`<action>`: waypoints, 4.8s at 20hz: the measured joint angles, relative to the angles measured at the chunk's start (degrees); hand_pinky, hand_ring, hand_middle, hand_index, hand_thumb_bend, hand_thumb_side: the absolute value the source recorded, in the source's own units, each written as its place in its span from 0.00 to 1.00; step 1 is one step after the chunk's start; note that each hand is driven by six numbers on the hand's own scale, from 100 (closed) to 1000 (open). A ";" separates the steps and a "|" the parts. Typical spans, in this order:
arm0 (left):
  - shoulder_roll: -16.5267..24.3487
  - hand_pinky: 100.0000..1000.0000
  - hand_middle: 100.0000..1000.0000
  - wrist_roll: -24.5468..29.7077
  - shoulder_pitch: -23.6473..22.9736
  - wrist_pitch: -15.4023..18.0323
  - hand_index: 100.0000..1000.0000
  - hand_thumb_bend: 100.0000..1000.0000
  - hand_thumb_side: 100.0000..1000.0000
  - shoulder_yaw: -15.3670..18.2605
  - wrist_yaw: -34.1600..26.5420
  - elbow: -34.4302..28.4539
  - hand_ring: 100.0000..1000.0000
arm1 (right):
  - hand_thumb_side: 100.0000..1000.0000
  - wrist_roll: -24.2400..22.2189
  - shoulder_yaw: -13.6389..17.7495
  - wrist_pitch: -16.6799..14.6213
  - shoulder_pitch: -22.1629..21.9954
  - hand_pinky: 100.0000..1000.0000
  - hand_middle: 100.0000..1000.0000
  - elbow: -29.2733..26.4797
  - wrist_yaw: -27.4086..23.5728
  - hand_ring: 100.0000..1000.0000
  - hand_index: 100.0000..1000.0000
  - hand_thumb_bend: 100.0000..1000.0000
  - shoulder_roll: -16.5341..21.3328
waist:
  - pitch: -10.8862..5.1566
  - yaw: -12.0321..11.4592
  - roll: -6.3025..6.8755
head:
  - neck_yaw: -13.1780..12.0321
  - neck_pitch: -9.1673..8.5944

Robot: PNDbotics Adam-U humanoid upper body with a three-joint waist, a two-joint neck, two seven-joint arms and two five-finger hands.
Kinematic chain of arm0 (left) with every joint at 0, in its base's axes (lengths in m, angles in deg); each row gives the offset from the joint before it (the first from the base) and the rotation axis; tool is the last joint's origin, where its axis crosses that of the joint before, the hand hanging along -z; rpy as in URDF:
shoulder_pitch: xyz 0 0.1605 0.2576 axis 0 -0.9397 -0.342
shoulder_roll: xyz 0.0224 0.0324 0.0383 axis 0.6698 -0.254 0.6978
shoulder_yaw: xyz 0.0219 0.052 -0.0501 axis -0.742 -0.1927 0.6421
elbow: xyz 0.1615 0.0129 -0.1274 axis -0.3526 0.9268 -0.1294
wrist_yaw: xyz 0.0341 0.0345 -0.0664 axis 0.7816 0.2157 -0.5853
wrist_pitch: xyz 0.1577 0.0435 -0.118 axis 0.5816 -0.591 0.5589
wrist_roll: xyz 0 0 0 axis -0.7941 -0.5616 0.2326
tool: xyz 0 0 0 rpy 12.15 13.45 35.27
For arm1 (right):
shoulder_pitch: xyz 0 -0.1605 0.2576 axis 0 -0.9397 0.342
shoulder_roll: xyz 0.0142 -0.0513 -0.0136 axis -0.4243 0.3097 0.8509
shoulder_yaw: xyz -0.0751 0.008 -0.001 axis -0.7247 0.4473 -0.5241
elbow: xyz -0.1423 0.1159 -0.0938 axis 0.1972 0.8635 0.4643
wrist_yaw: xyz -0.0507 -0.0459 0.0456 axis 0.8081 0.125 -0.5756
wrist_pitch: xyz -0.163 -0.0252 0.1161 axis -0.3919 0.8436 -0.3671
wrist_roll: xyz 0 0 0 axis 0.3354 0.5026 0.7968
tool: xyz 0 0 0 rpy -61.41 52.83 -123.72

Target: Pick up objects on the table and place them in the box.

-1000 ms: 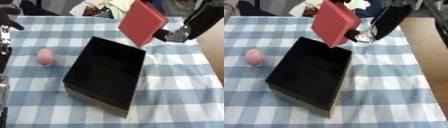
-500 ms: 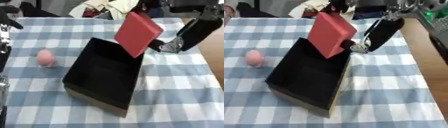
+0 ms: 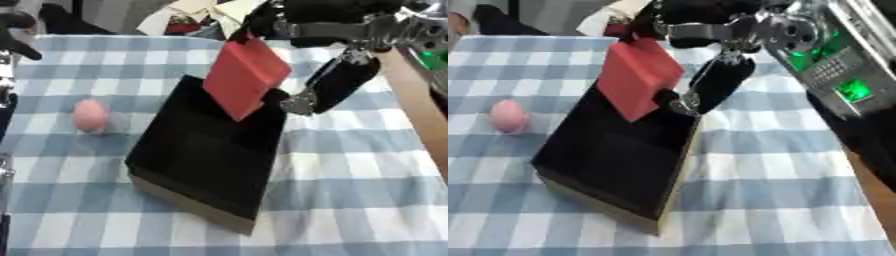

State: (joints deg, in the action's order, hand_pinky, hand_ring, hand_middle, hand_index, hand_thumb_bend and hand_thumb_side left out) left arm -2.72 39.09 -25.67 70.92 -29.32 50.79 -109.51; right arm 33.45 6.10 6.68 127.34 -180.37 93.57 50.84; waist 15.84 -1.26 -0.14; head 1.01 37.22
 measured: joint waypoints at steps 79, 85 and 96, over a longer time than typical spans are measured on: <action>0.14 0.41 0.71 -3.35 0.06 -2.27 0.78 0.00 0.82 0.52 0.59 0.00 0.64 | 0.89 12.66 11.51 3.03 -7.60 0.91 0.76 -4.29 10.81 0.89 0.82 0.00 -8.33 | 0.08 -0.52 1.16 | -0.11 -0.03; 4.13 0.42 0.70 -7.70 0.04 -6.12 0.79 0.00 0.84 0.70 4.69 0.00 0.65 | 0.78 24.49 16.24 9.26 -12.31 0.91 0.76 -8.32 1.26 0.88 0.81 0.00 -7.19 | 0.09 -0.22 1.76 | -1.10 -0.01; 17.34 0.45 0.65 -10.92 -1.12 -16.05 0.79 0.00 0.92 -1.03 16.73 0.00 0.64 | 0.73 40.80 21.45 7.15 -17.00 0.93 0.77 -9.93 -10.50 0.89 0.81 0.00 -6.41 | 0.44 0.26 2.31 | -1.63 -0.03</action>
State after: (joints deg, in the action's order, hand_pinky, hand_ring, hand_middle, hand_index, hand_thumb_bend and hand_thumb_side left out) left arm 14.63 28.18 -26.79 54.87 -30.34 67.52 -109.51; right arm 74.25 27.55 13.83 110.34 -190.30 83.08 44.44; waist 16.27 -1.01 2.17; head -0.62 37.19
